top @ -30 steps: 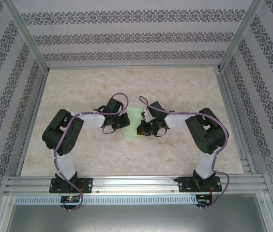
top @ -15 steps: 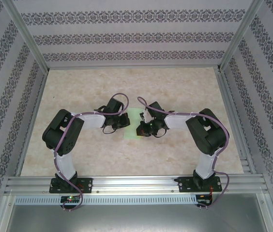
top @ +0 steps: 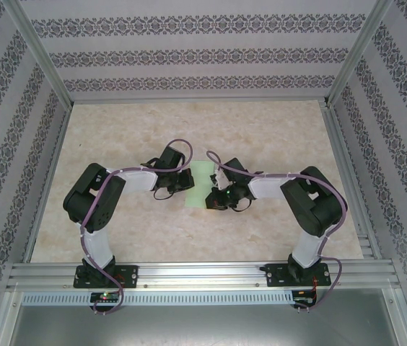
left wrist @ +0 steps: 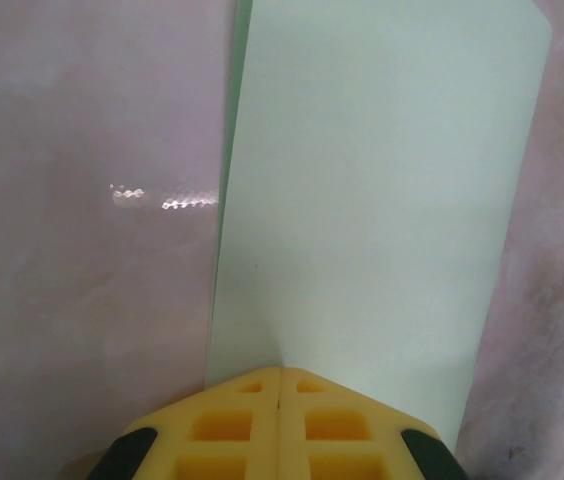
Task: Fold a paper plane with a square sheet of paper (pick it up from the middle)
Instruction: Fold the square sheet of paper in half at the center of the table, then rotate the square sheet of paper at the center of the table.
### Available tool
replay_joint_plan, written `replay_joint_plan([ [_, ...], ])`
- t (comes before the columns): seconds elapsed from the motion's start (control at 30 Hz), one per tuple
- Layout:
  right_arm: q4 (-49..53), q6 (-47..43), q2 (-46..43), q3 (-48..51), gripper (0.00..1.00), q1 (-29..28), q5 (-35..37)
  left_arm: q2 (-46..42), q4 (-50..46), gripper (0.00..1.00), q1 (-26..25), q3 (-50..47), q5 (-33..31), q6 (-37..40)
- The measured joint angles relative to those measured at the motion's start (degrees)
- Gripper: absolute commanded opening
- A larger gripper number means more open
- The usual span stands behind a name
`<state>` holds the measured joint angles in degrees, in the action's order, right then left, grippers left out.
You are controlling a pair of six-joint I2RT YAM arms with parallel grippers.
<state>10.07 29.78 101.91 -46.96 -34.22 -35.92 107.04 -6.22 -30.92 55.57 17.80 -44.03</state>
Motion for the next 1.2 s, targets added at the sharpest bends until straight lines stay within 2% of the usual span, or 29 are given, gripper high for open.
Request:
replay_joint_plan([
  [0.23,2.8,0.8,-3.7,-0.2,0.03,1.4,0.6,-0.3,-0.3,0.01,0.0,0.4,0.0,0.3],
  [0.4,1.2,1.8,-4.4,-5.2,0.03,3.4,2.7,0.1,-3.4,0.02,-0.7,2.7,-1.2,2.5],
  [0.6,1.6,1.9,1.6,-14.6,0.03,6.1,5.6,0.5,-6.7,0.04,-1.5,4.8,-2.6,5.2],
  [0.83,6.9,1.6,11.5,-25.4,0.03,6.2,10.8,0.3,-6.8,0.10,-1.7,4.6,-0.9,6.2],
  [1.2,16.1,1.9,14.4,-28.4,0.03,8.0,18.9,-7.2,-2.3,0.14,-5.1,-2.6,1.7,2.8],
])
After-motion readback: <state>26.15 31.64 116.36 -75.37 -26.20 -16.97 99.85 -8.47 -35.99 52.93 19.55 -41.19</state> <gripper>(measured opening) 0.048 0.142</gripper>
